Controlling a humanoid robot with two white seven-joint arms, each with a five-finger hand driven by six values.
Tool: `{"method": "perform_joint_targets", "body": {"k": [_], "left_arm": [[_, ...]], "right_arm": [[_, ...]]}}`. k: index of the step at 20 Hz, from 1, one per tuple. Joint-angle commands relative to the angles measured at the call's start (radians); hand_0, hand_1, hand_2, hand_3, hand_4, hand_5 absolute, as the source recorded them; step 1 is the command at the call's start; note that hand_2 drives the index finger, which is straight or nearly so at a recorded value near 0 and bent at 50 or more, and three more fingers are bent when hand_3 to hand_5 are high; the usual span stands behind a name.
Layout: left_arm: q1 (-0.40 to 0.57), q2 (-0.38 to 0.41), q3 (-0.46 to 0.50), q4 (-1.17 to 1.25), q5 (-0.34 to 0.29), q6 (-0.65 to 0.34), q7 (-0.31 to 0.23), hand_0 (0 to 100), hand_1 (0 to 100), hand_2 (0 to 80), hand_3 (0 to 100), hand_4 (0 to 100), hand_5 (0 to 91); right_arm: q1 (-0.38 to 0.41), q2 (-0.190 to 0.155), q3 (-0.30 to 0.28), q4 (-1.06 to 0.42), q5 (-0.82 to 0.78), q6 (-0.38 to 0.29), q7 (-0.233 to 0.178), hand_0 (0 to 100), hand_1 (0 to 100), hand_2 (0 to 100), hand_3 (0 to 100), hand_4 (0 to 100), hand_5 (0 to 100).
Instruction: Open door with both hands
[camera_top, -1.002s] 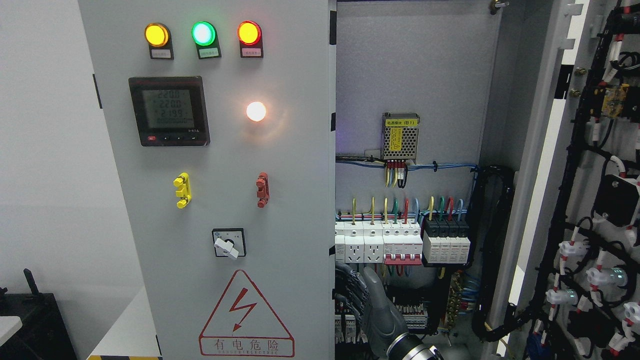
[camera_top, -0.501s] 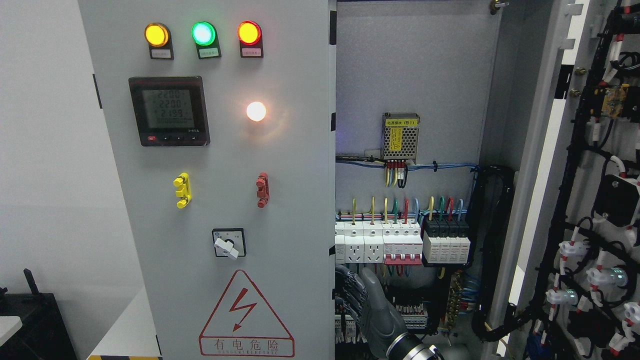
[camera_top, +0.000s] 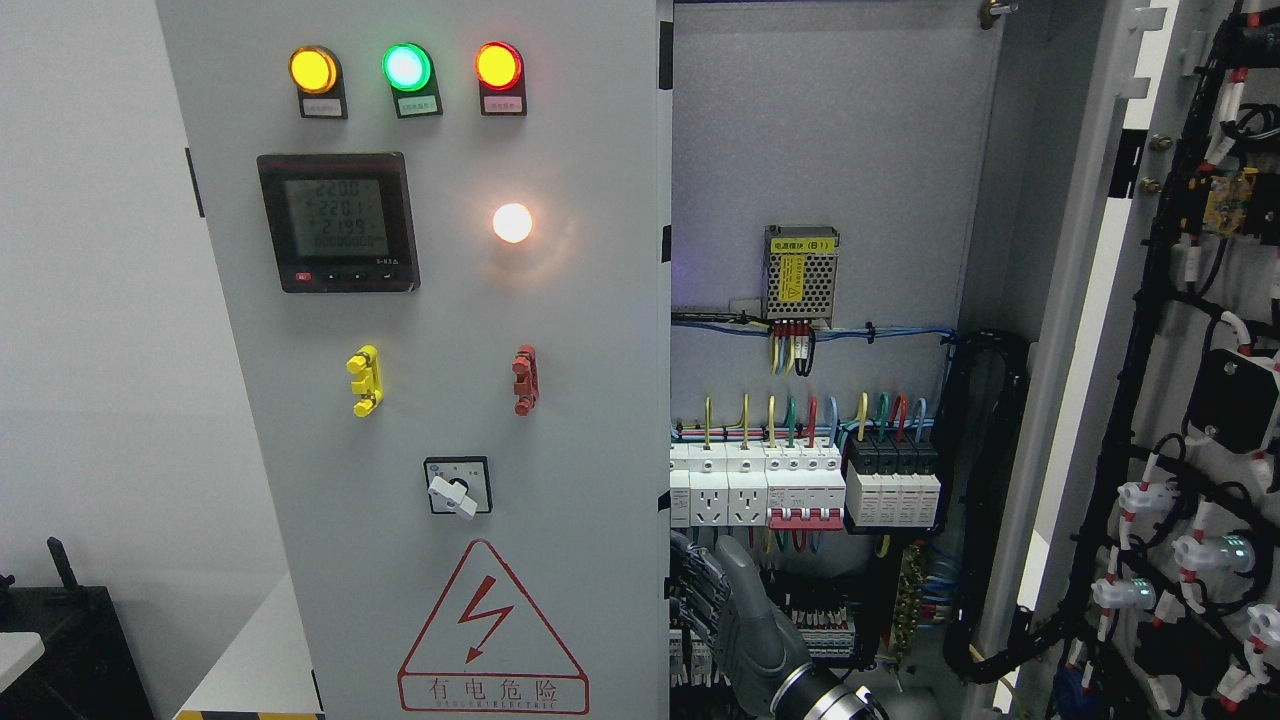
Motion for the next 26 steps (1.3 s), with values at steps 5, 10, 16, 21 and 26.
{"method": "perform_joint_targets", "body": {"k": [5,10,16,21,26], "left_arm": [[0.000,0.000,0.000,-0.014,0.000,-0.001,0.000,0,0,0.0,0,4,0.0],[0.000,0.000,0.000,-0.014,0.000,-0.001,0.000,0,0,0.0,0,4,0.0],[0.000,0.000,0.000,-0.012,0.000,-0.001,0.000,0,0,0.0,0,4,0.0],[0.000,0.000,0.000,-0.014,0.000,0.000,0.000,0,0,0.0,0,4,0.0],[0.000,0.000,0.000,-0.014,0.000,0.000,0.000,0,0,0.0,0,4,0.0]], "right_arm": [[-0.010,-0.004,-0.002,-0.001,-0.030,0.011,0.016,0,0,0,0,0,0],[-0.010,-0.004,-0.004,-0.001,-0.030,0.011,0.025,0,0,0,0,0,0],[-0.010,-0.004,-0.005,-0.001,-0.030,0.013,0.051,0,0,0,0,0,0],[-0.010,-0.004,-0.001,0.000,-0.030,0.014,0.053,0,0,0,0,0,0],[-0.010,-0.004,-0.001,0.002,-0.030,0.029,0.085,0,0,0,0,0,0]]}}
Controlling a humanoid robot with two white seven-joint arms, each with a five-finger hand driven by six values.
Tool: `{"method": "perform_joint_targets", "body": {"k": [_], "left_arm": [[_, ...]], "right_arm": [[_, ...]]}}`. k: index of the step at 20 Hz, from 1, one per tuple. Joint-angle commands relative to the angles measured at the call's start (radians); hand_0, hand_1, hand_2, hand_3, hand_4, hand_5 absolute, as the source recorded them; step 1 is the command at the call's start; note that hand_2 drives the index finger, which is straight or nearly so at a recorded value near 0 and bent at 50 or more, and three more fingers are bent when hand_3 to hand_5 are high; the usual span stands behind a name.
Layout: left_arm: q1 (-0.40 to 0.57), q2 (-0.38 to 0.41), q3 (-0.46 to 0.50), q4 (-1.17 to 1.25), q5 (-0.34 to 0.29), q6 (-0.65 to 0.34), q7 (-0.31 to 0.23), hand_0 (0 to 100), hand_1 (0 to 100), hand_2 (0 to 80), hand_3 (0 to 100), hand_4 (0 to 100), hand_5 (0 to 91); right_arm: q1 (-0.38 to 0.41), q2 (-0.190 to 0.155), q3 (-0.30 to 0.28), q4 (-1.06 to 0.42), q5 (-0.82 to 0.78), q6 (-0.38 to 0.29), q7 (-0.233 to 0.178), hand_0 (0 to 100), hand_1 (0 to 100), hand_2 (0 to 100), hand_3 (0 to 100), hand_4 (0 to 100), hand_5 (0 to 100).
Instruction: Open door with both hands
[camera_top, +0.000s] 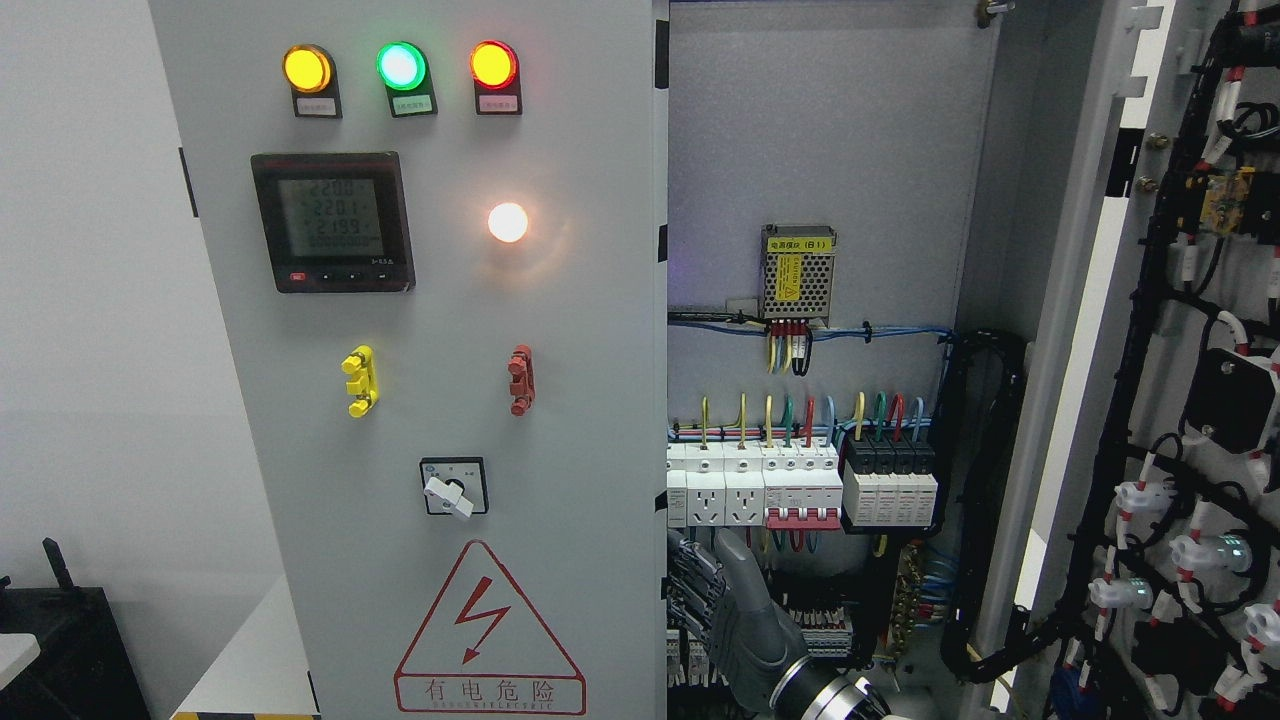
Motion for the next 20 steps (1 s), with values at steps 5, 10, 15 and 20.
{"method": "perform_joint_targets", "body": {"k": [5,10,15,20], "left_arm": [[0.000,0.000,0.001,-0.012,0.000,0.000,0.000,0,0,0.0,0,4,0.0],[0.000,0.000,0.000,-0.012,0.000,0.000,0.000,0,0,0.0,0,4,0.0],[0.000,0.000,0.001,-0.012,0.000,0.000,0.000,0,0,0.0,0,4,0.0],[0.000,0.000,0.000,-0.014,0.000,0.000,0.000,0,0,0.0,0,4,0.0]], "right_arm": [[0.001,0.000,-0.005,0.000,0.001,0.022,0.023,0,0,0,0,0,0],[0.008,-0.006,-0.006,-0.015,0.000,0.022,0.034,0,0,0,0,0,0],[0.015,-0.006,-0.001,-0.035,-0.002,0.020,0.057,0,0,0,0,0,0],[0.035,-0.006,0.005,-0.072,-0.032,0.022,0.094,0,0,0,0,0,0]]}}
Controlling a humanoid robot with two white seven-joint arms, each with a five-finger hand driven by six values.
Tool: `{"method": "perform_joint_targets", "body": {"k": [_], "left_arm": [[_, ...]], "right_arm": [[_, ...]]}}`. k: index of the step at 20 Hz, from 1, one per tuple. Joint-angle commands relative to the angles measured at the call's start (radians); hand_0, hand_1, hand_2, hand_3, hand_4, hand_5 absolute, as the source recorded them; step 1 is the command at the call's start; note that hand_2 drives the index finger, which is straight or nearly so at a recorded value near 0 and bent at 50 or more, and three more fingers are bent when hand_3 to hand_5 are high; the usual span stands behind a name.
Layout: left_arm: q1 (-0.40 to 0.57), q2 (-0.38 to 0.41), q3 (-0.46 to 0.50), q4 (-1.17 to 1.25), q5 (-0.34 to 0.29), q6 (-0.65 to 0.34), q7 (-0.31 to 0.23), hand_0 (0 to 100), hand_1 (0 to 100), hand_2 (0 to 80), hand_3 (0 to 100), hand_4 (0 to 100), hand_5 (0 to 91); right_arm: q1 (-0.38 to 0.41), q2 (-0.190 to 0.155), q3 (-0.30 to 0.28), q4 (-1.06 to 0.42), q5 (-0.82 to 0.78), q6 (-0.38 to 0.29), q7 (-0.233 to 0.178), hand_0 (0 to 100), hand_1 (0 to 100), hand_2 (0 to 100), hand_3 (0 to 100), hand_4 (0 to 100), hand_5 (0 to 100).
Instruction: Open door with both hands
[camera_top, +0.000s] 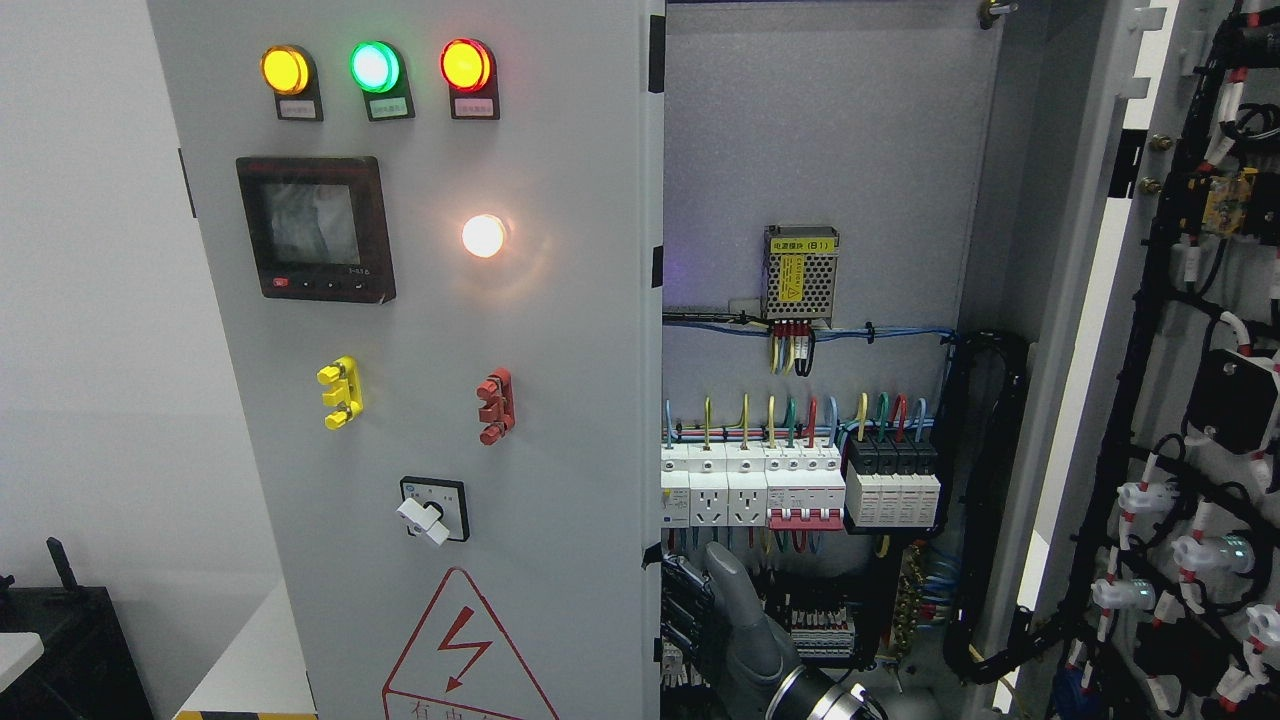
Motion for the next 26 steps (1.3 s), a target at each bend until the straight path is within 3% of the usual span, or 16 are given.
{"method": "perform_joint_targets", "body": {"k": [1,7,10,17,26], "left_arm": [[0.000,0.000,0.000,-0.014,0.000,0.000,0.000,0,0,0.0,0,4,0.0],[0.000,0.000,0.000,-0.014,0.000,0.000,0.000,0,0,0.0,0,4,0.0],[0.000,0.000,0.000,-0.012,0.000,0.000,0.000,0,0,0.0,0,4,0.0],[0.000,0.000,0.001,-0.014,0.000,-0.001,0.000,0,0,0.0,0,4,0.0],[0.000,0.000,0.001,-0.014,0.000,-0.001,0.000,0,0,0.0,0,4,0.0]], "right_arm": [[0.019,-0.002,0.007,-0.049,-0.037,0.001,0.013,0,0,0,0,0,0],[0.027,-0.002,0.015,-0.071,-0.046,0.001,0.016,0,0,0,0,0,0],[0.027,-0.004,0.038,-0.083,-0.046,0.001,0.053,0,0,0,0,0,0],[0.027,-0.002,0.041,-0.098,-0.046,0.002,0.056,0,0,0,0,0,0],[0.035,0.001,0.102,-0.143,-0.066,0.004,0.058,0,0,0,0,0,0]]}}
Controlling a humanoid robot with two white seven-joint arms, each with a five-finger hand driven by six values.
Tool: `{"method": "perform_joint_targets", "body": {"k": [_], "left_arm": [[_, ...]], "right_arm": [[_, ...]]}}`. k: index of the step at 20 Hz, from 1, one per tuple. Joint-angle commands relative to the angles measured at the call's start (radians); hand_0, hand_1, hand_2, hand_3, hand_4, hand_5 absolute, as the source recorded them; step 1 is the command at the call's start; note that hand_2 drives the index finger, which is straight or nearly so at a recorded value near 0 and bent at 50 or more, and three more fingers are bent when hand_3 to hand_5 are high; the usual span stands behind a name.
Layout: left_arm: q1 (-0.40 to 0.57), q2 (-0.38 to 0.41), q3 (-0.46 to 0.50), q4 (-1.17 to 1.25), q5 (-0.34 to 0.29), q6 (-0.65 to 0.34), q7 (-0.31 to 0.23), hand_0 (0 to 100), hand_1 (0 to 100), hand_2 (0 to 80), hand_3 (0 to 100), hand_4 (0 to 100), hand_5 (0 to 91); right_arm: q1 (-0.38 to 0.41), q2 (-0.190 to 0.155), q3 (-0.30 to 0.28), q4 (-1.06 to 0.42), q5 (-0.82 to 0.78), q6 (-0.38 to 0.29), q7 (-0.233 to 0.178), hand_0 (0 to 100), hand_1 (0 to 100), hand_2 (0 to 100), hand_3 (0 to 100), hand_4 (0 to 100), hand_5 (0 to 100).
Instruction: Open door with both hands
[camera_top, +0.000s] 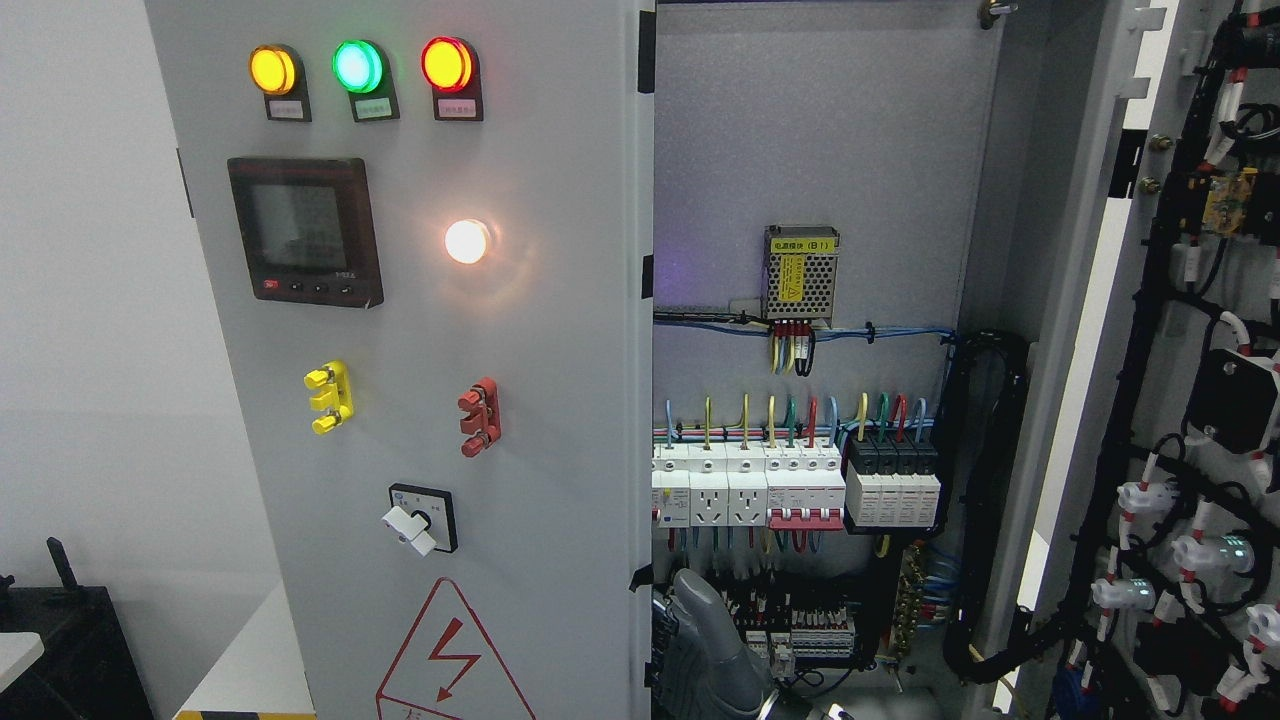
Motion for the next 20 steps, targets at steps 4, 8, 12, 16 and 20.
{"method": "perform_joint_targets", "body": {"k": [4,8,12,16,20], "left_arm": [[0.000,0.000,-0.001,-0.012,0.000,0.006,0.000,0,0,0.0,0,4,0.0],[0.000,0.000,-0.001,-0.014,0.000,0.006,0.000,0,0,0.0,0,4,0.0],[0.000,0.000,-0.001,-0.014,0.000,0.006,0.000,0,0,0.0,0,4,0.0],[0.000,0.000,-0.001,-0.012,0.000,0.004,0.000,0,0,0.0,0,4,0.0],[0.000,0.000,0.001,-0.014,0.000,0.006,0.000,0,0,0.0,0,4,0.0]], "right_arm": [[0.007,0.003,0.049,-0.055,-0.027,0.001,0.000,0,0,0,0,0,0],[0.012,0.003,0.059,-0.084,-0.068,0.001,0.019,0,0,0,0,0,0],[0.015,0.003,0.074,-0.101,-0.068,0.001,0.020,0,0,0,0,0,0],[0.023,0.003,0.112,-0.127,-0.068,0.002,0.020,0,0,0,0,0,0],[0.040,0.004,0.125,-0.142,-0.068,0.001,0.020,0,0,0,0,0,0]]}}
